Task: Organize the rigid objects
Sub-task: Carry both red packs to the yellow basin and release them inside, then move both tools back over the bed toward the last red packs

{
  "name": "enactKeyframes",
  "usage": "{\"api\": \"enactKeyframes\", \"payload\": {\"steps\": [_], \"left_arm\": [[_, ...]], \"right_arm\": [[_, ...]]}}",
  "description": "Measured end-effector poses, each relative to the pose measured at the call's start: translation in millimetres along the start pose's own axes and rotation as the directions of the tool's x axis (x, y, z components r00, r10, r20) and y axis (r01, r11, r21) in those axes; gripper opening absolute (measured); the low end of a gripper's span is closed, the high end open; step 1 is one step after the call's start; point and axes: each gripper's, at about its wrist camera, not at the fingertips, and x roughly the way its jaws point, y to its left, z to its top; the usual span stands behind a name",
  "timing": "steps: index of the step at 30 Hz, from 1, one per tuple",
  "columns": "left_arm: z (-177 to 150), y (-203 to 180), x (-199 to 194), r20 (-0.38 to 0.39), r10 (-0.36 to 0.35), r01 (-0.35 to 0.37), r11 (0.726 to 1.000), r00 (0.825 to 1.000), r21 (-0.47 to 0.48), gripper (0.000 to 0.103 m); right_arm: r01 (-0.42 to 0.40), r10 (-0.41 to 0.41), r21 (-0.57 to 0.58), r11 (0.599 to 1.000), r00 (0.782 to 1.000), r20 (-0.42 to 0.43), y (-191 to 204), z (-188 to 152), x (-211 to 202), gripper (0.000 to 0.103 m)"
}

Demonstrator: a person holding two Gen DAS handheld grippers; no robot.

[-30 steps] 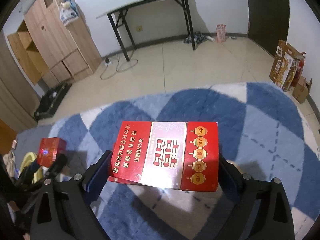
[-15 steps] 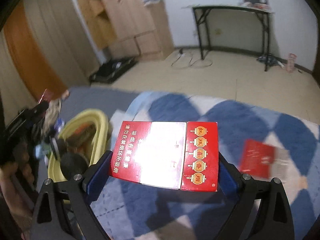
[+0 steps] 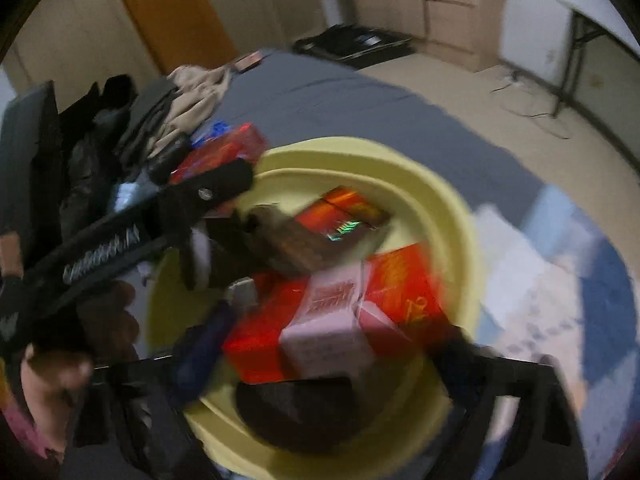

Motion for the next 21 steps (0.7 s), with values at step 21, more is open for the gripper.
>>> {"api": "enactKeyframes", "payload": {"steps": [21], "left_arm": [[2, -102, -85, 0.1, -0.286, 0.257, 0.937, 0.953, 0.235, 0.103]], "right_arm": [[0.17, -0.234, 0.237, 0.957, 0.932, 0.278, -55, -86, -152, 0.103]]}}
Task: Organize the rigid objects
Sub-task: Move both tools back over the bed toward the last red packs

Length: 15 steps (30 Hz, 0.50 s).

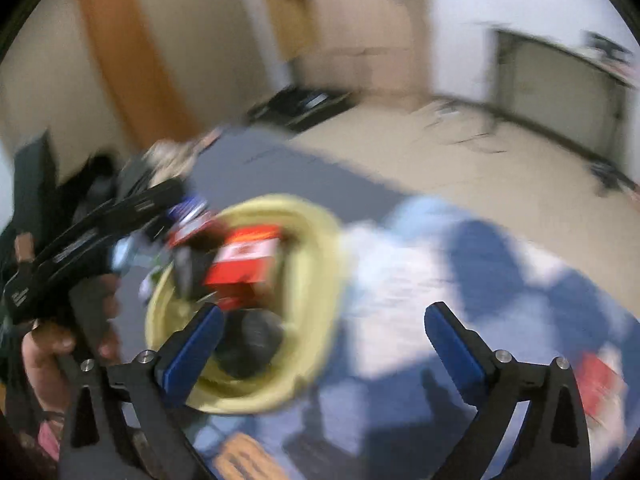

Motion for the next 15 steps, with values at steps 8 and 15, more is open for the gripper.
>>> {"api": "enactKeyframes", "payload": {"steps": [8, 15], "left_arm": [[-12, -111, 42, -0.124, -0.134, 0.159, 0.961, 0.983, 0.226, 0.103], [-40, -161, 86, -0.252, -0.138, 0.214, 0.927, 0.958, 0.308, 0.103]], "right_arm": [[0.376, -0.432, 0.393, 0.839, 0.899, 0.064, -140, -41, -112, 0.103], [0.358, -0.421, 0.433, 0.827, 0.905, 0.055, -164, -48, -125, 0.103]]}}
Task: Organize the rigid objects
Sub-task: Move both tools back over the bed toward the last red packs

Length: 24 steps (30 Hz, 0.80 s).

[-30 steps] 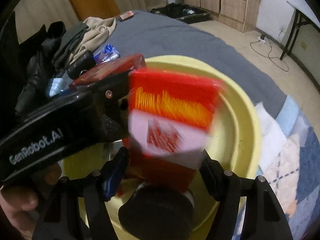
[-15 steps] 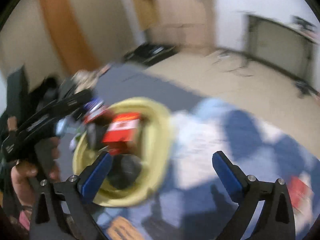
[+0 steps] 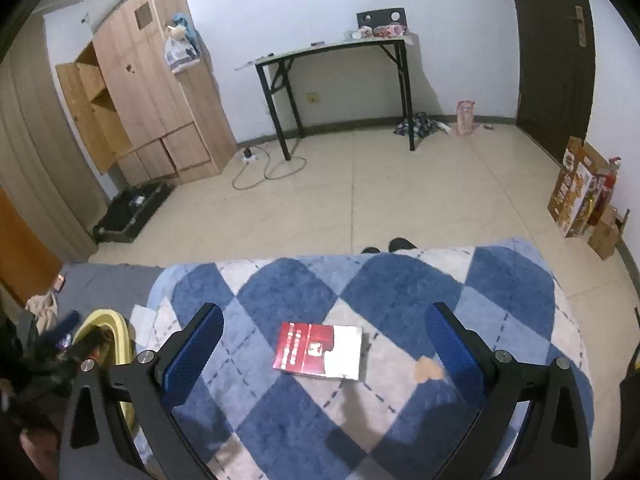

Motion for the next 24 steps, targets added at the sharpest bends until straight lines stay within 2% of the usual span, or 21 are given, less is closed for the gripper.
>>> {"api": "enactKeyframes", "payload": {"steps": [3, 4, 8, 10, 14, 19, 21, 24], "left_arm": [[-6, -7, 24, -0.052, 0.026, -0.027, 1.0, 0.998, -0.003, 0.103], [-7, -10, 30, -0.06, 0.028, -0.028, 1.0, 0.998, -0.001, 0.103], [-14, -16, 53, -0.067, -0.02, 0.019, 1.0, 0.998, -0.012, 0.103], [-20, -16, 69, -0.119, -0.033, 0.03, 0.999, 0.992, -0.027, 0.103], [-30, -25, 89, -0.147, 0.004, -0.004, 1.0, 0.989, 0.0, 0.103], [-41, -32, 107, -0.156, -0.024, 0.022, 1.0, 0.988, -0.015, 0.103], [-47, -32, 120, -0.187, -0.003, 0.001, 1.0, 0.982, -0.014, 0.103], [-55, -42, 127, -0.141, 0.081, -0.073, 0.995, 0.987, 0.065, 0.103]], "right_arm": [[-0.032, 0.032, -0.005, 0.999, 0.999, -0.011, -2, 0, 0, 0.103], [-0.037, 0.037, -0.005, 0.999, 0.999, -0.014, -14, 5, -4, 0.103], [-0.026, 0.025, -0.008, 1.0, 0.999, -0.045, -17, 9, 14, 0.103], [-0.022, 0.021, -0.013, 1.0, 0.998, -0.056, -15, 10, 19, 0.103], [-0.034, 0.033, -0.012, 0.999, 0.998, -0.055, -15, 12, 23, 0.103], [-0.041, 0.042, 0.021, 0.999, 0.998, -0.05, -22, 11, 25, 0.103], [-0.052, 0.054, 0.039, 0.998, 0.997, -0.046, -25, 12, 23, 0.103], [-0.09, 0.09, 0.099, 0.991, 0.996, 0.001, -35, 16, 15, 0.103]]}}
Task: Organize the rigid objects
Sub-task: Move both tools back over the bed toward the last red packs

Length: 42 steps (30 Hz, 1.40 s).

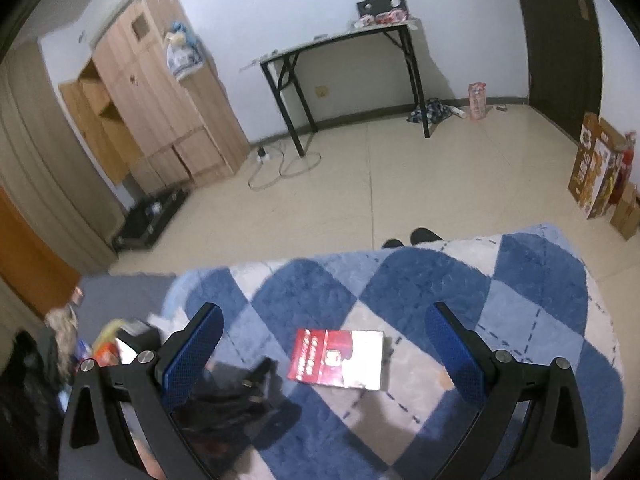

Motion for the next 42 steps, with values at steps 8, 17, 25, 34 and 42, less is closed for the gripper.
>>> {"api": "enactKeyframes", "payload": {"steps": [8, 17, 25, 34, 42], "left_arm": [[1, 0, -2, 0.0, 0.017, -0.017, 1.0, 1.0, 0.01, 0.103], [2, 1, -1, 0.0, 0.015, -0.015, 1.0, 1.0, 0.01, 0.103], [3, 2, -1, -0.001, 0.016, -0.016, 1.0, 1.0, 0.011, 0.103], [3, 2, -1, -0.001, 0.015, -0.015, 1.0, 1.0, 0.011, 0.103], [3, 2, -1, -0.001, 0.015, -0.015, 1.0, 1.0, 0.011, 0.103]], "right_arm": [[-0.043, 0.04, 0.073, 0.996, 0.998, 0.046, -45, -2, -19, 0.103], [-0.044, 0.026, 0.163, 0.986, 0.993, 0.111, -95, -6, -52, 0.103], [-0.071, 0.059, 0.09, 0.993, 0.99, 0.127, -73, -9, -59, 0.103], [-0.065, 0.061, 0.03, 0.997, 0.992, 0.106, -49, -7, -46, 0.103], [-0.026, 0.023, 0.029, 0.999, 0.996, 0.083, -46, -3, -33, 0.103]]}}
